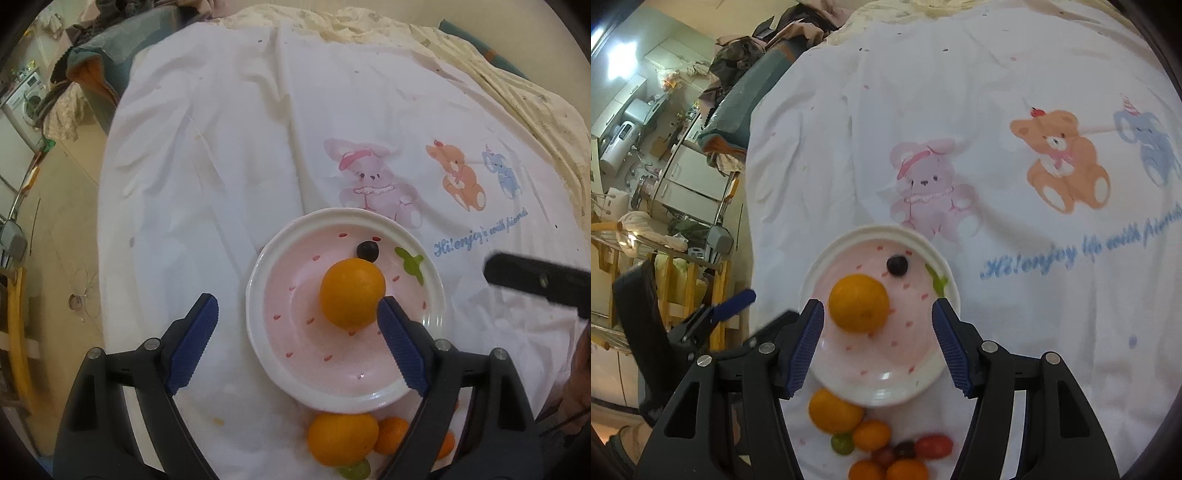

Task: Organize fruits
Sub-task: 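Open both grippers to drop the orange and grape onto the plate, then grasp a large orange with the left gripper while the right gripper grasps a red tomato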

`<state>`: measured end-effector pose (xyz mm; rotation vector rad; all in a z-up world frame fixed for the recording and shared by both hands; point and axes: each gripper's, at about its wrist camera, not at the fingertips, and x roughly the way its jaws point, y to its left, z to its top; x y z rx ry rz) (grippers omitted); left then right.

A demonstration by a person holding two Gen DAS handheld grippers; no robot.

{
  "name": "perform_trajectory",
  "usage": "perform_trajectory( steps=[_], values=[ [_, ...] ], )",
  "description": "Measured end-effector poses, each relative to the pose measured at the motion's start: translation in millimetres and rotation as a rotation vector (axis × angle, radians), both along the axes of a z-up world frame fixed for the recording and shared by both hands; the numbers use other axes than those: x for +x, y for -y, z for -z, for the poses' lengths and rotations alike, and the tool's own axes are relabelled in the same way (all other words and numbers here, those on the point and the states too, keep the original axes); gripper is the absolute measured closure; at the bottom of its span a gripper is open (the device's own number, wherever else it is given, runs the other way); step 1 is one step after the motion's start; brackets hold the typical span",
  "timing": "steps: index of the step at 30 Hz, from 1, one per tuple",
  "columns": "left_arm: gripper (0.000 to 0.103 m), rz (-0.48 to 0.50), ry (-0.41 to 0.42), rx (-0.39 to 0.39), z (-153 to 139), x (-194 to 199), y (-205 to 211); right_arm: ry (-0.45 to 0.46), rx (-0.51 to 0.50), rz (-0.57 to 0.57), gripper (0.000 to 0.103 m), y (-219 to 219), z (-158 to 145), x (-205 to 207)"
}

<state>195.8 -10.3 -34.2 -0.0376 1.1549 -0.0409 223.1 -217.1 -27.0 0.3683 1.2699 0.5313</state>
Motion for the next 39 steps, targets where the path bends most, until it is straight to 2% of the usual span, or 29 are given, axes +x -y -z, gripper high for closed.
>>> perform_trajectory(
  steps=[3, 9, 15, 16, 19, 20, 25, 28, 30, 39],
  values=[
    [0.018, -0.041, 0.045, 0.018, -11, -13, -3, 0.023, 0.007, 0.005, 0.039, 4, -10, -18],
    [0.017, -0.061, 0.120, 0.011, -37, -46, -6, 0.068, -0.021, 0.021, 0.036, 12, -23, -54],
    [0.017, -0.093, 0.154, -0.013, -46, -81, -12, 0.124, -0.070, 0.019, 0.031, 16, -33, -85],
    [0.018, -0.103, 0.158, -0.003, -46, -86, -12, 0.129, -0.070, 0.027, 0.028, 17, -34, -90],
    [0.017, -0.122, 0.179, 0.011, -46, -99, -11, 0.126, -0.069, 0.066, 0.010, 22, -31, -100],
    [0.017, -0.120, 0.183, 0.004, -46, -102, -10, 0.119, -0.067, 0.077, 0.009, 23, -29, -102],
    [0.017, -0.101, 0.132, -0.024, -32, -109, -5, 0.108, -0.091, 0.090, 0.009, 26, -22, -114],
    [0.010, -0.093, 0.082, -0.060, -18, -109, -2, 0.082, -0.083, 0.106, 0.009, 28, -14, -116],
    [0.010, -0.096, 0.057, -0.074, -10, -110, 0, 0.060, -0.084, 0.119, 0.009, 30, -8, -118],
    [0.010, -0.137, -0.002, -0.018, 8, -102, -7, 0.015, -0.103, 0.160, 0.009, 42, 13, -116]
  ],
)
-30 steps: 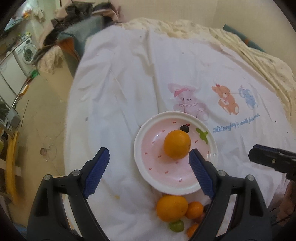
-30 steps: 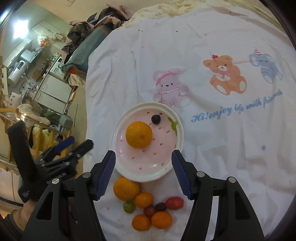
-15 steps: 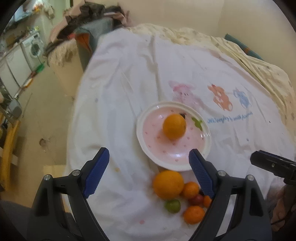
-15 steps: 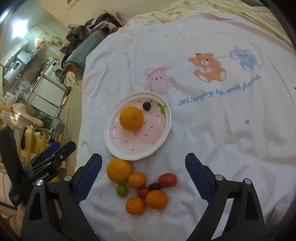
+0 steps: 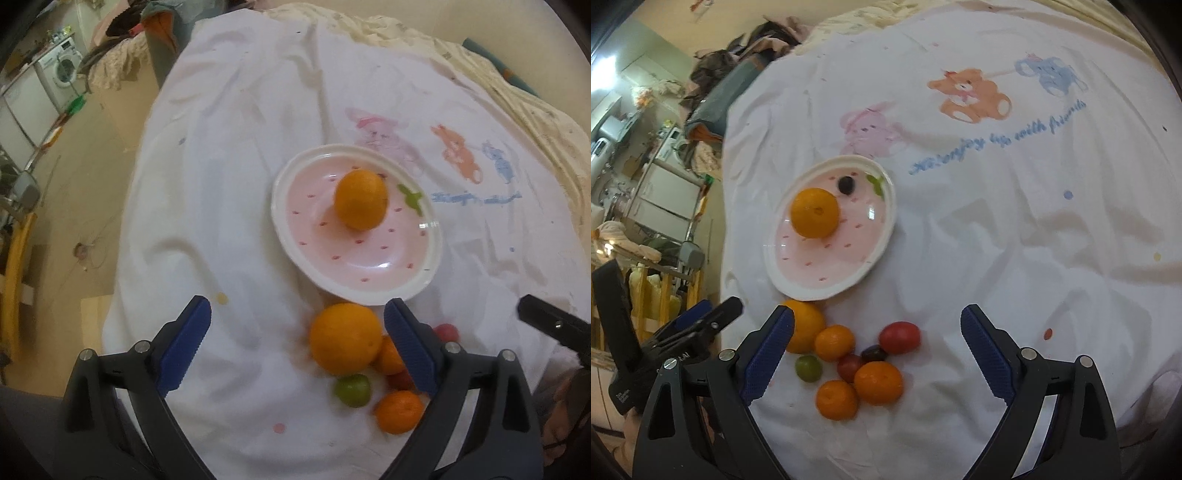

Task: Organize fruits
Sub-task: 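Grasp a large orange with the left gripper while the right gripper grasps a red tomato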

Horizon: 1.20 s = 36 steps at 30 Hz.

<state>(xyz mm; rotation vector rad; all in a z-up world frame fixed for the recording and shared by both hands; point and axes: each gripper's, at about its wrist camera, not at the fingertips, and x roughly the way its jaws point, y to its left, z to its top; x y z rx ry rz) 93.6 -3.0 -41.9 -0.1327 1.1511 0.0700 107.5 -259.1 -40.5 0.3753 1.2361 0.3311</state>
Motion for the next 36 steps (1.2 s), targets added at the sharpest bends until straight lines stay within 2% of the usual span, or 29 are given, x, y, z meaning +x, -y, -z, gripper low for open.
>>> perform_trajectory(
  steps=[6, 11, 17, 18, 19, 21, 22, 23, 29, 33, 34, 36],
  values=[
    [0.010, -0.018, -0.059, -0.040, 18, 1, -5, -0.023, -0.002, 0.005, 0.009, -1, 10, 4],
    [0.010, 0.021, -0.115, -0.098, 35, 4, 6, -0.043, -0.010, 0.000, 0.009, -2, 19, 6],
    [0.011, 0.035, -0.232, -0.161, 65, 11, 19, -0.054, -0.005, 0.010, 0.009, 4, 24, 8],
    [0.013, 0.033, -0.248, -0.187, 71, 12, 19, -0.057, -0.008, 0.013, 0.009, 5, 25, 8],
    [0.019, 0.026, -0.270, -0.210, 77, 13, 19, -0.061, -0.007, 0.017, 0.009, 7, 26, 8],
    [0.024, -0.001, -0.265, -0.243, 81, 14, 17, -0.062, 0.001, 0.023, 0.009, 9, 25, 8],
    [0.035, -0.009, -0.263, -0.236, 82, 14, 17, -0.063, 0.001, 0.024, 0.009, 9, 25, 8],
    [0.045, 0.016, -0.259, -0.266, 82, 14, 20, -0.063, 0.001, 0.025, 0.009, 9, 25, 9],
    [0.048, 0.057, -0.259, -0.229, 73, 9, 25, -0.071, 0.011, 0.015, 0.009, 7, 26, 11],
    [0.048, 0.049, -0.208, -0.214, 55, -2, 17, -0.125, 0.053, -0.019, 0.009, 2, 37, 11],
    [0.048, 0.044, -0.199, -0.221, 50, -4, 13, -0.142, 0.056, -0.030, 0.010, 0, 41, 11],
    [0.048, 0.034, -0.186, -0.218, 44, -5, 8, -0.171, 0.060, -0.044, 0.019, -4, 49, 10]
  ],
)
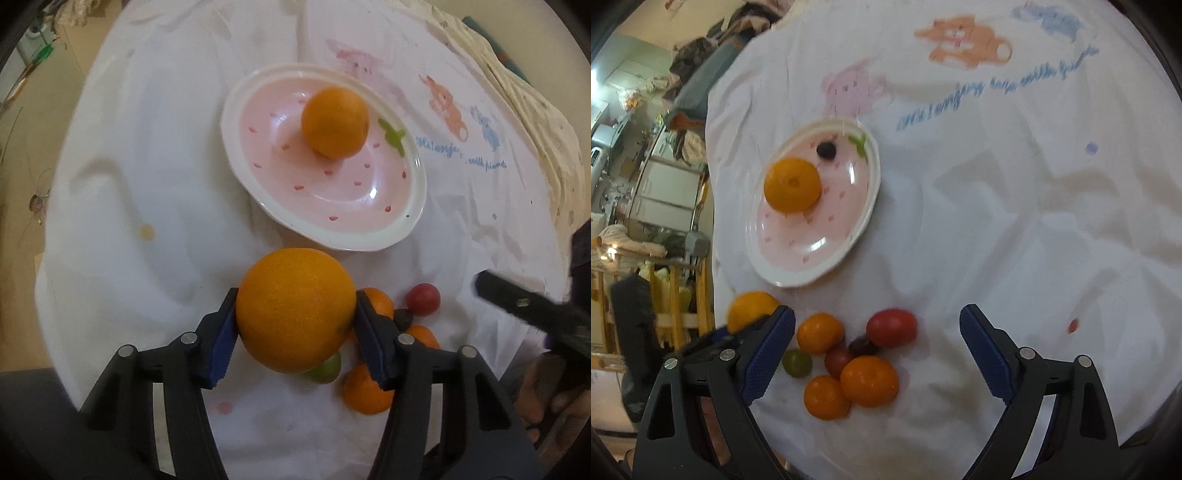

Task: Organize fruits
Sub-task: 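Grasp a large orange with the left gripper while the right gripper grasps a red tomato, then carry the orange and red tomato onto the pink plate with both grippers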

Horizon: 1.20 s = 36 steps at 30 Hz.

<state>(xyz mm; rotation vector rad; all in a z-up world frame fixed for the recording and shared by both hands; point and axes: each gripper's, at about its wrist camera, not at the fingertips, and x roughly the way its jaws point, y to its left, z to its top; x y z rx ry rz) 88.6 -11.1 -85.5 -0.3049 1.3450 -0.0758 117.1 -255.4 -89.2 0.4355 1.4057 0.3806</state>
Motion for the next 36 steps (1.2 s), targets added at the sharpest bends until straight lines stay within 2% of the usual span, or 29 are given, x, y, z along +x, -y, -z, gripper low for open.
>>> perform_trajectory(
  steps=[3, 5, 12, 16, 20, 30, 36],
  values=[
    [0.048, -0.018, 0.022, 0.011, -6, 1, -4, -0.046, 0.006, -0.022, 0.031, -7, 12, -1],
    [0.048, -0.029, 0.029, 0.014, -7, 1, -9, -0.059, -0.025, -0.036, 0.039, -12, 18, 1],
    [0.048, -0.016, 0.041, 0.038, -8, -1, -7, -0.078, -0.130, -0.088, 0.049, -30, 37, 1],
    [0.048, -0.020, 0.050, 0.047, -10, 0, -9, -0.059, -0.163, -0.103, 0.061, -32, 38, 0],
    [0.048, -0.014, 0.058, 0.049, -11, -2, -8, -0.042, -0.110, -0.077, 0.062, -22, 31, -3],
    [0.048, -0.011, 0.100, 0.116, -13, -2, -8, 0.029, -0.036, -0.031, 0.062, -5, 3, -5],
    [0.048, 0.003, 0.141, 0.152, -17, -5, -8, 0.081, -0.009, -0.024, 0.062, -14, -17, -4]
  ],
)
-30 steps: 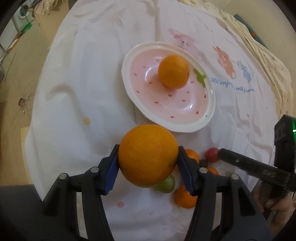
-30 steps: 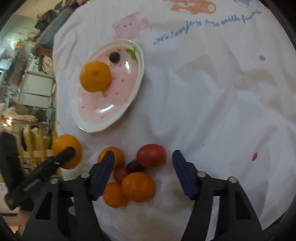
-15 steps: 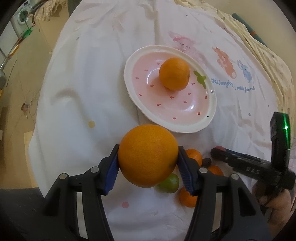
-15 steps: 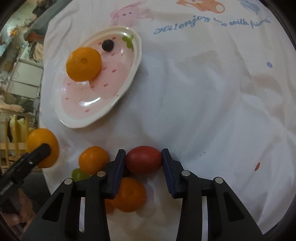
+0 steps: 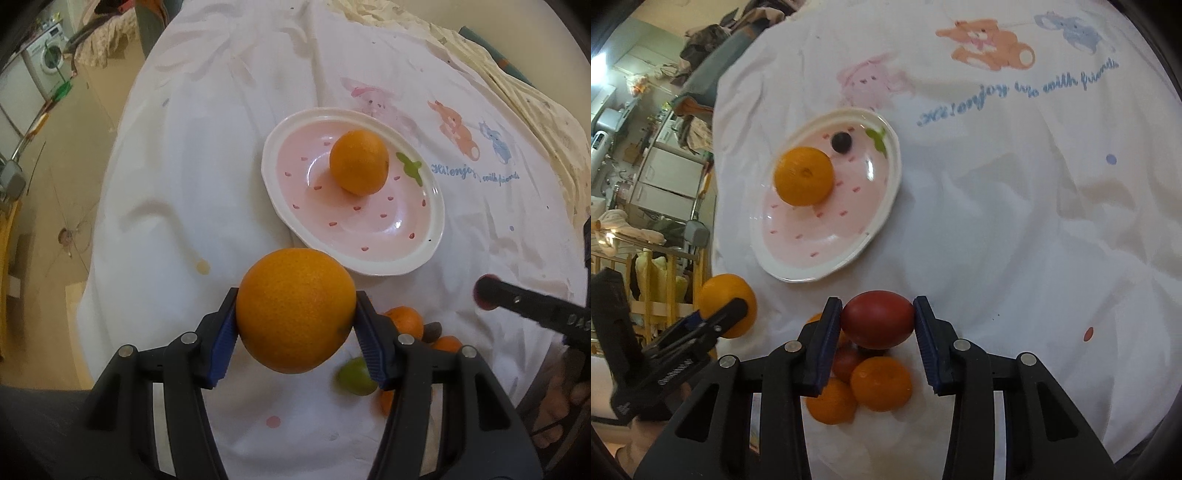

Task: Organize fruits
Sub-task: 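Carry the orange and red tomato onto the pink plate with both grippers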

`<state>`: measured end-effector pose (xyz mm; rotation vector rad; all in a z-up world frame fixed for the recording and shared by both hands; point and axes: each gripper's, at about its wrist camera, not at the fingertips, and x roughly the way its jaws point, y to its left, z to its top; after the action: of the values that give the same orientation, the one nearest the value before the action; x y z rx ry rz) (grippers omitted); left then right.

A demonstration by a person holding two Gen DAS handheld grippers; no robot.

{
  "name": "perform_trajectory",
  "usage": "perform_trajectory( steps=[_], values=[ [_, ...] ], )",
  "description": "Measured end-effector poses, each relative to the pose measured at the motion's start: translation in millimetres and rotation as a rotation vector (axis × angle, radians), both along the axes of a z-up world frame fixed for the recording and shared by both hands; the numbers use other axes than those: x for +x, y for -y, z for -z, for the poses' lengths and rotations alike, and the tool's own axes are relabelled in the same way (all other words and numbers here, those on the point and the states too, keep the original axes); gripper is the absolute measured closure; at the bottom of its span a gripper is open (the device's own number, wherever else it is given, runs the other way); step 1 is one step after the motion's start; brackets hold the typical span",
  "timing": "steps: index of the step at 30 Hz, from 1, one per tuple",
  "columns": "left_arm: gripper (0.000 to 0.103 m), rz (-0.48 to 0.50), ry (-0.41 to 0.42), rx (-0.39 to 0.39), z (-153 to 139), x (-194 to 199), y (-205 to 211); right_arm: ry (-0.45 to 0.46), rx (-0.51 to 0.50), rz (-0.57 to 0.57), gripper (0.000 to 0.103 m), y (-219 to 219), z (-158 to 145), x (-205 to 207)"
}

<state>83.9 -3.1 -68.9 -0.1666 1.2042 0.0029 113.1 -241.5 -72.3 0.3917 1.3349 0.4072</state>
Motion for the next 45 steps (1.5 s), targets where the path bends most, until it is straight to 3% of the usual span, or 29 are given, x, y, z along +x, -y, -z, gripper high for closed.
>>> perform_trajectory(
  steps=[8, 11, 16, 24, 34, 45],
  values=[
    [0.048, -0.008, 0.030, 0.019, -12, -1, -2, 0.072, 0.058, 0.016, 0.062, 1, -34, -2],
    [0.048, -0.014, 0.042, -0.013, -28, 3, -6, 0.108, 0.084, 0.019, 0.062, 3, -54, 0],
    [0.048, 0.009, 0.093, 0.000, -56, 13, -6, 0.161, 0.102, 0.009, 0.062, 3, -81, 10],
    [0.048, 0.018, 0.135, 0.002, -83, 44, -14, 0.205, 0.091, -0.013, 0.062, -3, -100, 39],
    [0.048, 0.003, 0.113, 0.002, -75, 92, -24, 0.194, 0.035, -0.047, 0.062, -15, -91, 88],
    [0.048, 0.016, 0.042, 0.004, -37, 143, -14, 0.089, -0.010, -0.088, 0.062, -33, -32, 139]
  ],
)
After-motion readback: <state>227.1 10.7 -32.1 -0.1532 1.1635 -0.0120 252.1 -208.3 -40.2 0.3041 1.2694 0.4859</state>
